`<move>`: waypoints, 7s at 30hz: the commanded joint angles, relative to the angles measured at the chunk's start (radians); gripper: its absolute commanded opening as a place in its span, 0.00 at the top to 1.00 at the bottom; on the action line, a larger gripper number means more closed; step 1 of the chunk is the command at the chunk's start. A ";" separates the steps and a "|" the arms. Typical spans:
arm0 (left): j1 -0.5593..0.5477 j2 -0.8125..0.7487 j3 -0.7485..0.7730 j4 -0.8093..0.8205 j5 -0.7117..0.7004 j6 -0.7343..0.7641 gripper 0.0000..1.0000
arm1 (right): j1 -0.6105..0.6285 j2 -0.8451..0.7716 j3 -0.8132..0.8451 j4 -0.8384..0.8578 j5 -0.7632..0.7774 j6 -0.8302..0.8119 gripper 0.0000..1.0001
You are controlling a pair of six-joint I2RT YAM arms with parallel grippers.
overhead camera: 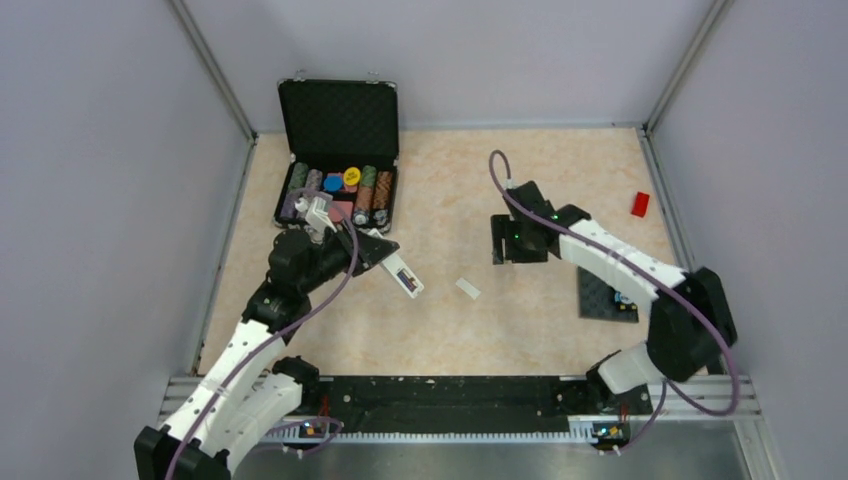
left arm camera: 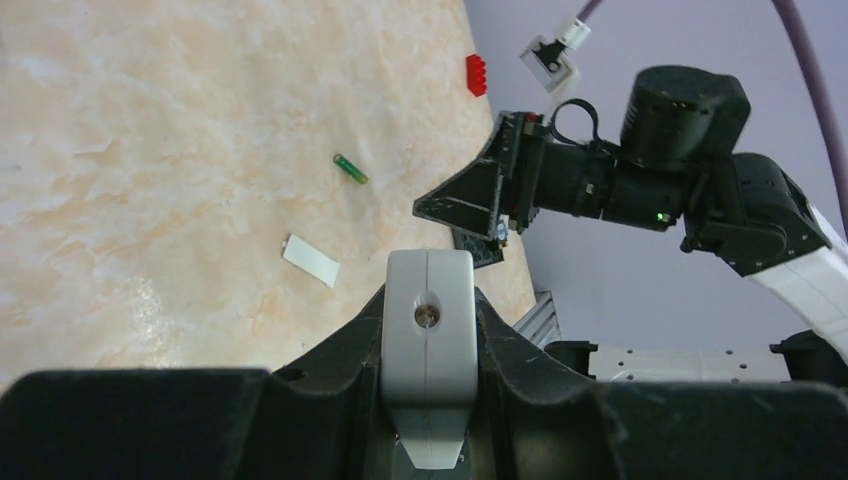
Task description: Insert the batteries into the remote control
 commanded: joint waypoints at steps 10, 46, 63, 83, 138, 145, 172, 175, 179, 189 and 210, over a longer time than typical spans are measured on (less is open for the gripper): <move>0.002 0.089 0.028 0.056 -0.043 -0.055 1.00 | -0.049 0.386 0.243 0.064 0.044 -0.388 0.37; 0.091 0.265 0.027 0.261 0.080 -0.012 1.00 | -0.105 0.454 0.176 0.104 -0.034 0.202 1.00; 0.092 0.106 -0.068 0.187 0.052 -0.027 1.00 | -0.056 0.157 -0.136 0.005 0.092 1.039 1.00; 0.093 0.054 -0.078 0.129 0.031 0.004 1.00 | -0.063 0.143 -0.048 -0.030 0.125 0.987 0.60; 0.097 0.097 0.029 0.000 -0.047 0.103 1.00 | 0.004 0.328 0.000 0.171 0.002 -0.911 0.66; 0.096 0.100 0.029 -0.003 -0.047 0.102 1.00 | 0.004 0.338 0.008 0.159 -0.021 -0.849 0.84; 0.090 0.221 -0.043 0.473 0.347 -0.112 1.00 | 0.085 -0.207 -0.038 0.384 -0.564 -0.018 1.00; 0.078 0.265 -0.015 0.470 0.371 -0.142 1.00 | 0.168 -0.243 -0.007 0.341 -0.508 0.033 1.00; 0.035 0.333 -0.032 0.541 0.387 -0.230 1.00 | 0.254 -0.232 0.068 0.237 -0.442 0.107 1.00; -0.032 0.393 -0.046 0.559 0.376 -0.220 1.00 | 0.340 -0.132 0.195 0.008 -0.393 0.144 1.00; -0.080 0.448 -0.049 0.503 0.349 -0.206 1.00 | 0.394 0.044 0.263 -0.088 -0.307 0.135 1.00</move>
